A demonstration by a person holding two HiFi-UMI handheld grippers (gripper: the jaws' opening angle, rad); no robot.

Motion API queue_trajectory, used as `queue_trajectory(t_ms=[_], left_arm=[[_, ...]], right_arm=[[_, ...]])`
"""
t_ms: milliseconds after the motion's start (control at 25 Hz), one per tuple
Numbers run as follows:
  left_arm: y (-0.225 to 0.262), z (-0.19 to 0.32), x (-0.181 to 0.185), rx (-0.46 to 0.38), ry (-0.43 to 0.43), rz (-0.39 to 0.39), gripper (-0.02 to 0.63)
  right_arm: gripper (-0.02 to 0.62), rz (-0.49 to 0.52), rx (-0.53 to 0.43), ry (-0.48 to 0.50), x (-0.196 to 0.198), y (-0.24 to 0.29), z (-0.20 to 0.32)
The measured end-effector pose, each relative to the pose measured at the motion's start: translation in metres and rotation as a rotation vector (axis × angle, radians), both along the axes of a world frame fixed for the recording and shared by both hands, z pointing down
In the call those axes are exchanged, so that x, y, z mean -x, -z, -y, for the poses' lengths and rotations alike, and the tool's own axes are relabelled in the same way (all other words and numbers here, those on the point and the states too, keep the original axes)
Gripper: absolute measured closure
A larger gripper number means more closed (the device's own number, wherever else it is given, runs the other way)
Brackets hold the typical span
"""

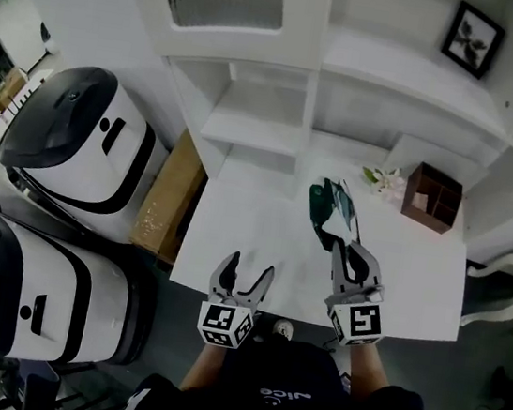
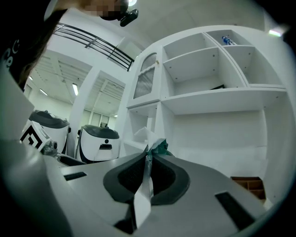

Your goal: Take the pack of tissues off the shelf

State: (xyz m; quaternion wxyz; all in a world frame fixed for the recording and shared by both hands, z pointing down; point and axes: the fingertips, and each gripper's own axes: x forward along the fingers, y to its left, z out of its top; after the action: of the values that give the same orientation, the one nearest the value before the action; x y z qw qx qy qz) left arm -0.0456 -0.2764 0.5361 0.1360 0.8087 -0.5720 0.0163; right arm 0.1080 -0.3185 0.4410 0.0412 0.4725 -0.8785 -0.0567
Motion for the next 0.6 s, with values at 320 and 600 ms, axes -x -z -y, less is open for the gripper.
queue_trajectory(t_ms=[320,600], left_arm=[[-0.009,-0.011,-0.044,0.012,-0.058,0.01,0.262],[-0.019,-0.019,-0.06,0.031,-0.059,0.023,0.262]], right_arm=[[0.574,0.0,0.047,-0.071,-0.054,-0.035,-0.029],[0.574,-0.012,0.135,-0.124,-0.086,-0.082,-0.049]])
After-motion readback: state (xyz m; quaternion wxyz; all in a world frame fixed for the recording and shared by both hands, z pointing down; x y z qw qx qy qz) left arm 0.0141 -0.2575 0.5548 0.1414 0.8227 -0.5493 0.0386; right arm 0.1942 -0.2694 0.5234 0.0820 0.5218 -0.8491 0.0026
